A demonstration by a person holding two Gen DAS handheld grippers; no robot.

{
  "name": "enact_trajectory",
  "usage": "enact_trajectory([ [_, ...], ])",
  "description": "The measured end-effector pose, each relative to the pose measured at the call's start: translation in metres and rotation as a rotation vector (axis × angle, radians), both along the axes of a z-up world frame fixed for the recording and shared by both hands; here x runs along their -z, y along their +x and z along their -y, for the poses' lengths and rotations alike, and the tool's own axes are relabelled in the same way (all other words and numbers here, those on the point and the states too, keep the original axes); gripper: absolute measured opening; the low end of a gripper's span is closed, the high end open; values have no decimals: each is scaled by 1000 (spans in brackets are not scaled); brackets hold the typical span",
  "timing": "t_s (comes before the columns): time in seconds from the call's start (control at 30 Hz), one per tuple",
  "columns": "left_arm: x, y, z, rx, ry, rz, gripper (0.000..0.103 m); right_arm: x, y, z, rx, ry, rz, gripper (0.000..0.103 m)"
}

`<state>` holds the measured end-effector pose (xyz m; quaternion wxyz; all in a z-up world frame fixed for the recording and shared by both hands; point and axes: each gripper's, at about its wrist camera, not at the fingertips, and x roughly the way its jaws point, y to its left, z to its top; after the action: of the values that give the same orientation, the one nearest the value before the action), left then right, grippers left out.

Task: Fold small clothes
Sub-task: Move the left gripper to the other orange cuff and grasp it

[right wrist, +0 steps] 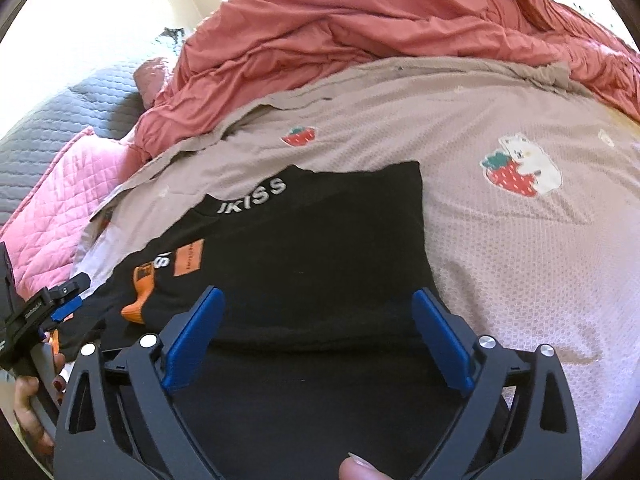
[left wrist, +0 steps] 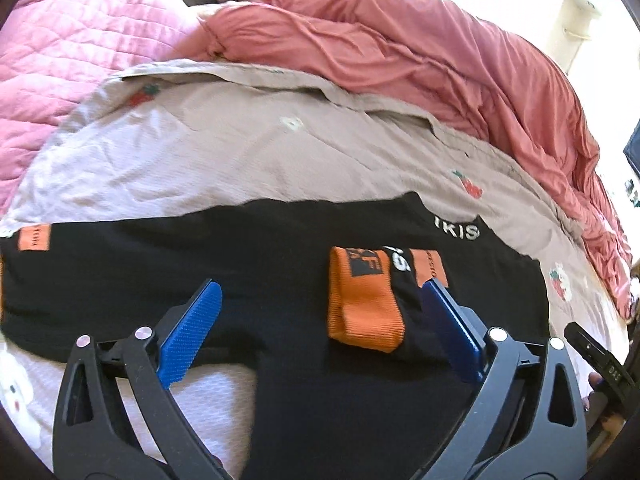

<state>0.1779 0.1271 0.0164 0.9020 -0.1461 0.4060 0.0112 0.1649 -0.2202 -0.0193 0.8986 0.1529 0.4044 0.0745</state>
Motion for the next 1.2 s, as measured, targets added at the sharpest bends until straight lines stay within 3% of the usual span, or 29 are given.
enact_trajectory([
  [0.27, -13, -27, -28, -73, 39, 56, 93, -19, -9, -29, -65, -42, 56, 95],
  [0.53, -5, -54, -55, -146, 112, 40, 93, -30, -17, -73, -157, -73, 86, 95],
  [0.73, 0, -74, -86, -230, 94, 32, 93, -37, -23, -109, -236, -93, 108, 95],
  [0.9, 5, -88, -120, -358, 93, 11, 93, -39, -25, -143, -309, -110, 110, 95],
  [1.1, 16, -104, -166, -499, 33, -25, 93, -36, -28, -200, -429, -138, 117, 95],
  [1.2, 19, -110, -180, -555, 49, -43, 93, -31, -28, -227, -480, -147, 109, 95],
])
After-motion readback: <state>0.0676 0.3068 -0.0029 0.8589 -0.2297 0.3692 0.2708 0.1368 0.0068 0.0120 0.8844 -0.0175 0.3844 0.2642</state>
